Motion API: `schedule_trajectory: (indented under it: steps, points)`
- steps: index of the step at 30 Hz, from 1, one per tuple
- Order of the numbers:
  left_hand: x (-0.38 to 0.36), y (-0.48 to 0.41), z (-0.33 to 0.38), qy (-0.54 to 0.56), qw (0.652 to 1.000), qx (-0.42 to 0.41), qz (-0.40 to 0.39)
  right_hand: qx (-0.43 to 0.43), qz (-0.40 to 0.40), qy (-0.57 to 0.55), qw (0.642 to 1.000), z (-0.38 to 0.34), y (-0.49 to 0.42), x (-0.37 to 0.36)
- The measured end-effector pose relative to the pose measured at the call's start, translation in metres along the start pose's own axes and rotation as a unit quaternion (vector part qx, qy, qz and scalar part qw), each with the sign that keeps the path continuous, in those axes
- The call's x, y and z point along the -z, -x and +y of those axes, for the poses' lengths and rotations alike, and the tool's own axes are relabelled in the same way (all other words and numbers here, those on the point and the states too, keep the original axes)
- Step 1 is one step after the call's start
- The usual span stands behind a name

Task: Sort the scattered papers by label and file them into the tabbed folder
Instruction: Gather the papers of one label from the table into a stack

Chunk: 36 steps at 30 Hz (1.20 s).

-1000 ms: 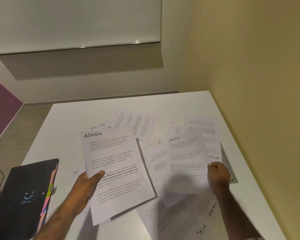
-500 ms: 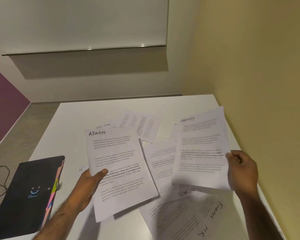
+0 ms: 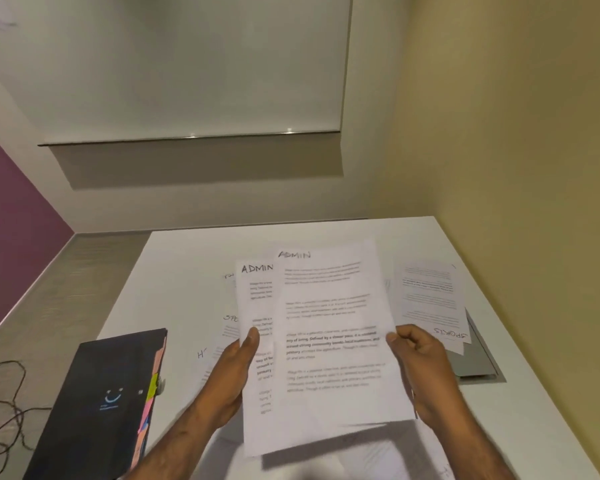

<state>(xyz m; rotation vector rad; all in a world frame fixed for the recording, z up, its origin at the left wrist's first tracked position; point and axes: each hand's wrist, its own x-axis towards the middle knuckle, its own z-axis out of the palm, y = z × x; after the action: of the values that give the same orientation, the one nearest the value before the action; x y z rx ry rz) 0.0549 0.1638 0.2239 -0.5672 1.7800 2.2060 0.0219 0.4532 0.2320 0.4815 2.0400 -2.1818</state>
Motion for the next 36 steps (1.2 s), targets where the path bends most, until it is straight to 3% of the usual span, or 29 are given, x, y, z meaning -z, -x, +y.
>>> schedule_trajectory:
  steps: [4,13,22,27,31,36]
  points:
    - [0.029,0.023,0.01,-0.014,0.999,-0.03,-0.02,-0.034,-0.052,-0.017,0.998,0.002,0.033,-0.033]
    - [0.068,0.06,0.013,-0.042,0.995,-0.082,0.044,-0.069,-0.04,-0.054,0.995,0.005,0.086,-0.081]
    - [0.056,0.052,0.024,-0.005,0.992,-0.106,0.073,-0.054,-0.047,-0.071,0.995,-0.009,0.069,-0.065]
    - [0.043,0.048,0.028,-0.009,0.993,-0.116,0.035,-0.058,-0.099,-0.076,0.99,-0.016,0.05,-0.054]
    - [0.038,0.045,0.024,-0.045,0.993,-0.107,-0.03,-0.063,-0.163,-0.041,0.984,-0.017,0.04,-0.059]
    - [0.035,0.036,0.017,-0.101,0.984,-0.139,-0.036,-0.022,-0.209,0.099,0.973,-0.011,0.018,-0.068]
